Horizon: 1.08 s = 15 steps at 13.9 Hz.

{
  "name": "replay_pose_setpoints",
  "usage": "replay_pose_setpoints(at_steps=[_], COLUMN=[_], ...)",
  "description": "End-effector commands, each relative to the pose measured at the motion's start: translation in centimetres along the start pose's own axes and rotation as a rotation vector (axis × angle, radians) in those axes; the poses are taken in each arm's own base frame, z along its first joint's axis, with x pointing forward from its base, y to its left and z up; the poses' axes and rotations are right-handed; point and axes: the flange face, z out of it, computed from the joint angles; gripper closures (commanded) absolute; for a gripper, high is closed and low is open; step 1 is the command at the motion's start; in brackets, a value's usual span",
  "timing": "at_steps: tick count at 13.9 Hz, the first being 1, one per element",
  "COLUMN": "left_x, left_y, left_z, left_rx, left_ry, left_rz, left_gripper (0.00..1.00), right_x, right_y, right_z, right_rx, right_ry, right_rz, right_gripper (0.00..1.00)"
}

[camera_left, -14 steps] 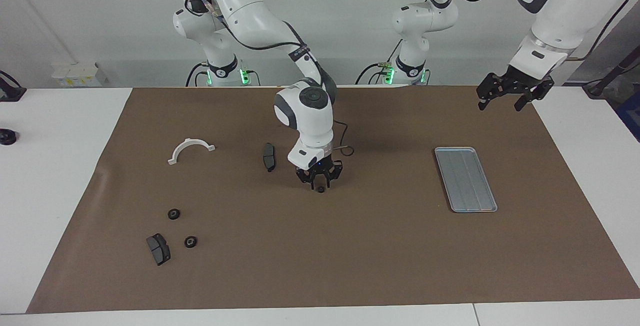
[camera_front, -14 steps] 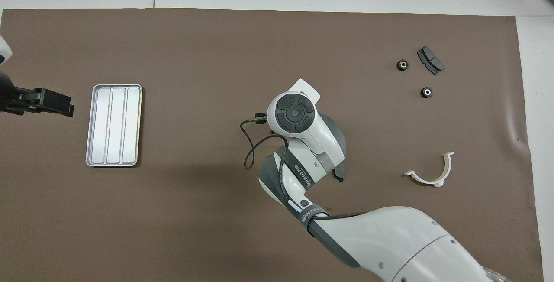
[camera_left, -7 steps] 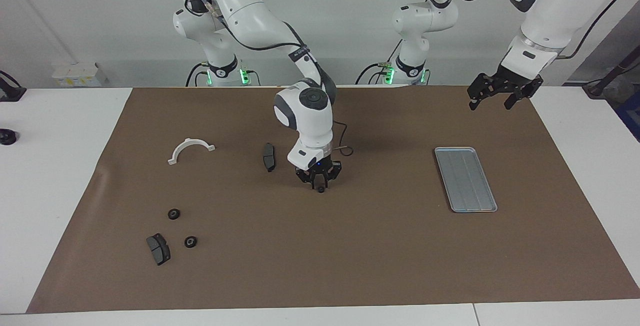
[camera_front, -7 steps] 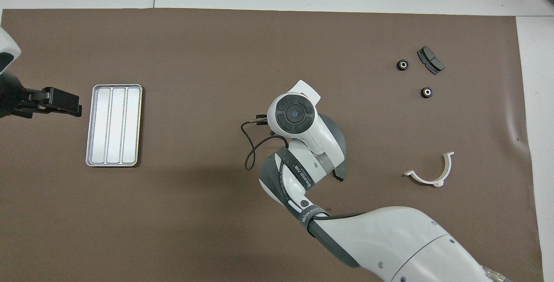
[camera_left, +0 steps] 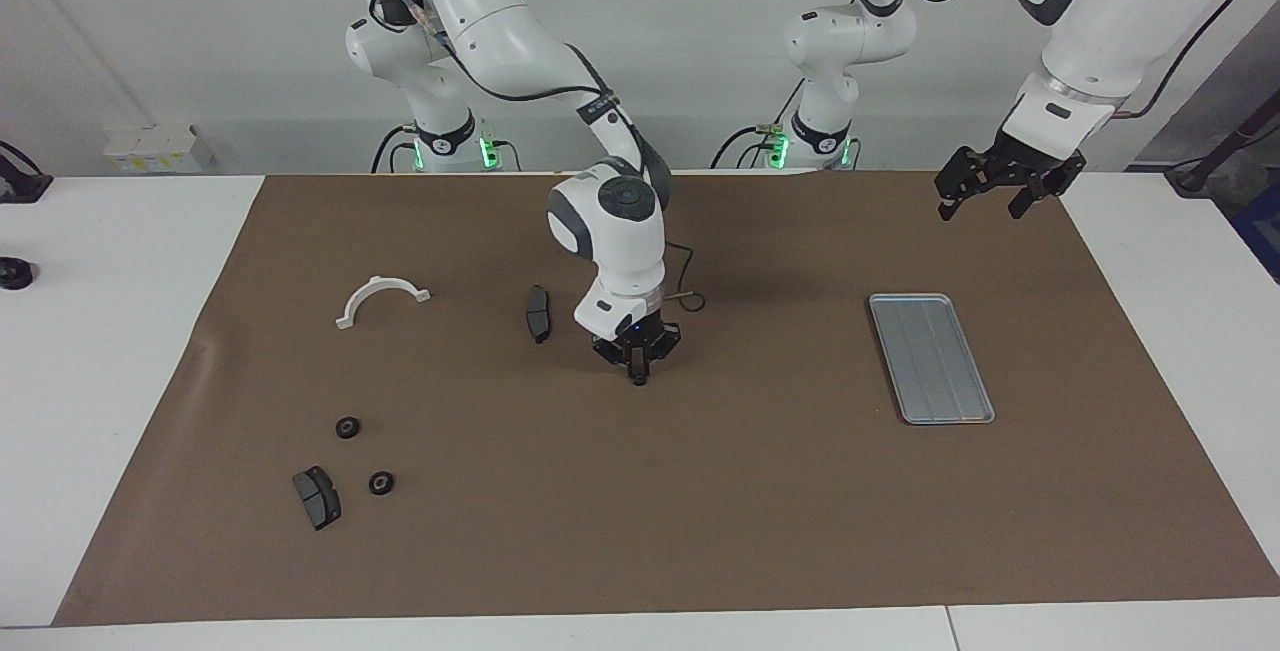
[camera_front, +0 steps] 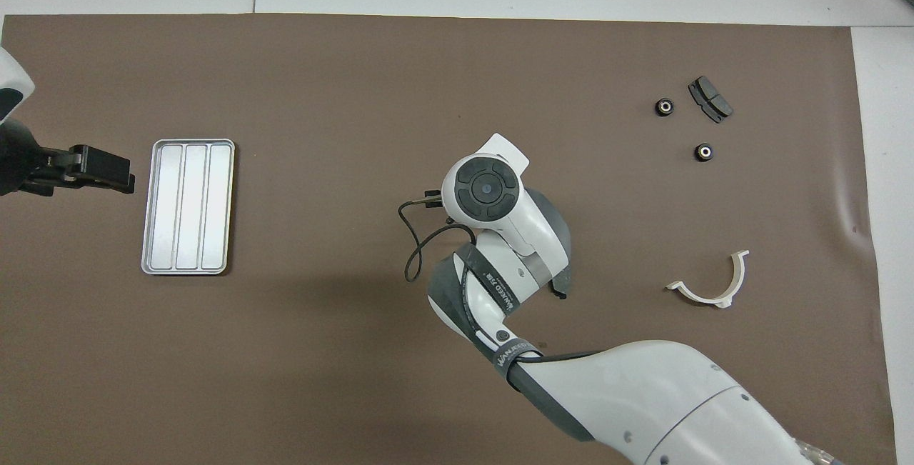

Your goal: Place bearing gear from tray to pile

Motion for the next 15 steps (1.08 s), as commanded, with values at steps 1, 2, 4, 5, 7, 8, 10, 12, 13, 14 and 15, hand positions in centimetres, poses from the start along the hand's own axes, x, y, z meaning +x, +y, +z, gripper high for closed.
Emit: replay_pose_setpoints(at_steps=[1, 2, 4, 5, 7, 8, 10, 12, 13, 14, 15], left_x=[-0.9, -0.9, -0.9, -0.9, -0.8, -0.8, -0.7, -1.2, -1.3, -1.3, -1.3], left_y=[-0.1, -0.5, -0.6, -0.6, -0.6, -0.6, -0.7, -0.6, -0.6, -0.5, -0.2], left_z=[0.0, 0.0, 0.0, 0.0, 0.1, 0.1, 0.1, 0.5, 0.4, 0.5, 0.5], left_rx=[-0.011, -0.009, -0.01, -0.009, -0.009, -0.009, -0.007, -0.006, -0.006, -0.006, -0.006], left_ry=[0.011, 0.012, 0.015, 0.015, 0.02, 0.02, 0.028, 0.017, 0.012, 0.006, 0.004], left_rz=[-0.012, -0.018, -0.022, -0.012, 0.003, 0.011, 0.011, 0.003, 0.001, 0.005, 0.009], left_gripper=[0.0, 0.0, 0.0, 0.0, 0.0, 0.0, 0.0, 0.0, 0.0, 0.0, 0.0], right_x=[-0.5, -0.5, -0.1, 0.3, 1.4, 2.0, 3.1, 4.2, 4.8, 5.5, 5.9], right_y=[0.3, 0.3, 0.8, 1.1, 2.8, 4.1, 7.5, 11.3, 13.6, 16.4, 18.8], right_z=[-0.6, -0.5, -0.6, -0.9, -2.3, -3.5, -6.3, -8.2, -8.7, -8.6, -8.5], right_rx=[-0.018, -0.02, -0.022, -0.021, -0.035, -0.041, -0.052, -0.065, -0.07, -0.079, -0.082], right_ry=[-0.002, -0.006, -0.004, -0.001, -0.002, -0.005, -0.026, -0.044, -0.047, -0.058, -0.065], right_rz=[-0.01, -0.01, -0.005, 0.0, 0.017, 0.009, 0.005, -0.004, -0.001, 0.006, 0.009], right_gripper=[0.9, 0.93, 0.97, 1.0, 1.0, 1.0, 1.0, 1.0, 1.0, 1.0, 1.0])
